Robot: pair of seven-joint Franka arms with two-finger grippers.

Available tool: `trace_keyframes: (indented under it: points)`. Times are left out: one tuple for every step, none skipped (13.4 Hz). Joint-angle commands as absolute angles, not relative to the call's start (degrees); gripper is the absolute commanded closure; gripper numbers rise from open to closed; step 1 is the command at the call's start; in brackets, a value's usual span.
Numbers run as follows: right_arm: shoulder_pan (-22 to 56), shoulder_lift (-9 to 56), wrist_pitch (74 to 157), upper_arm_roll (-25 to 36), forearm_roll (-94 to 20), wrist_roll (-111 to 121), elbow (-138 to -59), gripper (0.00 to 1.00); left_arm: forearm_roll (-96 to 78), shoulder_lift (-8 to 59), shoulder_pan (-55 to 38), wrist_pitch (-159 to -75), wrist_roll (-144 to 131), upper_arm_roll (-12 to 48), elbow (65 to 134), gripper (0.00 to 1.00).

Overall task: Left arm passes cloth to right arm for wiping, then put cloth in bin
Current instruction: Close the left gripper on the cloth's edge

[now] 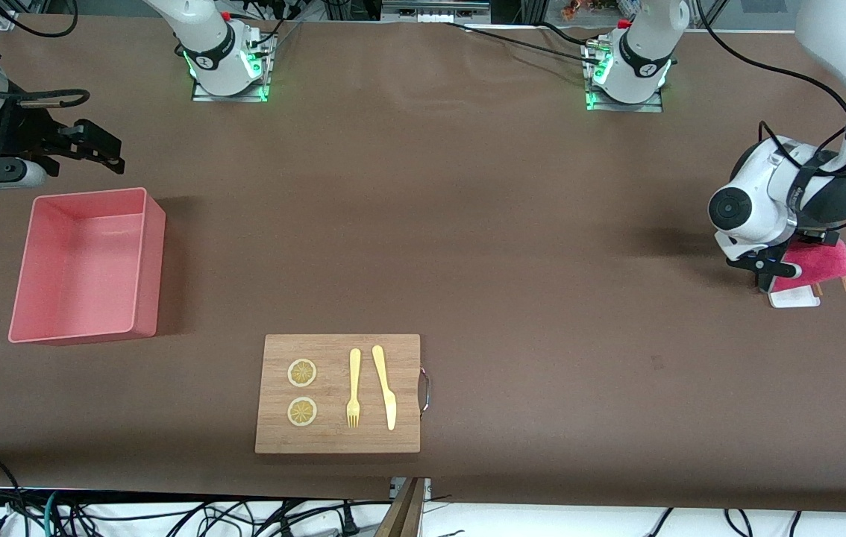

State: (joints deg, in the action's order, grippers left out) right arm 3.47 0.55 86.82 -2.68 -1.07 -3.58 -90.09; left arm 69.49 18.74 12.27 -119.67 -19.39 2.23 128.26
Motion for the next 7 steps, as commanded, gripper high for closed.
trace_keyframes:
  points:
    - [3.08, 0.97, 86.48, -2.81, -1.05, -2.72, -89.03, 0.00, 71.28, 19.16, 12.83, -119.53, -20.57, 2.55, 127.88, 0.14]
    - [3.08, 0.97, 86.40, -2.90, -1.05, -2.72, -89.12, 0.00, 71.28, 19.33, 12.83, -119.53, -20.65, 2.55, 127.88, 0.14]
    - [3.08, 0.97, 86.48, -2.81, -1.05, -2.72, -89.03, 0.00, 71.28, 19.42, 12.83, -119.53, -20.65, 2.55, 127.88, 0.15]
    - [2.99, 0.97, 86.48, -2.81, -1.05, -2.72, -89.03, 0.00, 71.28, 19.51, 12.83, -119.53, -20.65, 2.46, 127.79, 0.22]
    - [3.08, 0.97, 86.48, -2.90, -1.05, -2.72, -89.03, 0.01, 71.28, 19.42, 12.83, -119.53, -20.65, 2.46, 127.79, 0.31]
    - [2.99, 0.97, 86.48, -2.81, -1.05, -2.72, -89.03, 0.00, 71.28, 19.42, 12.83, -119.53, -20.65, 2.46, 127.79, 0.42]
    - [3.08, 0.97, 86.48, -2.81, -1.05, -2.72, -89.03, 0.00, 71.37, 19.51, 12.83, -119.53, -20.65, 2.46, 127.71, 0.50]
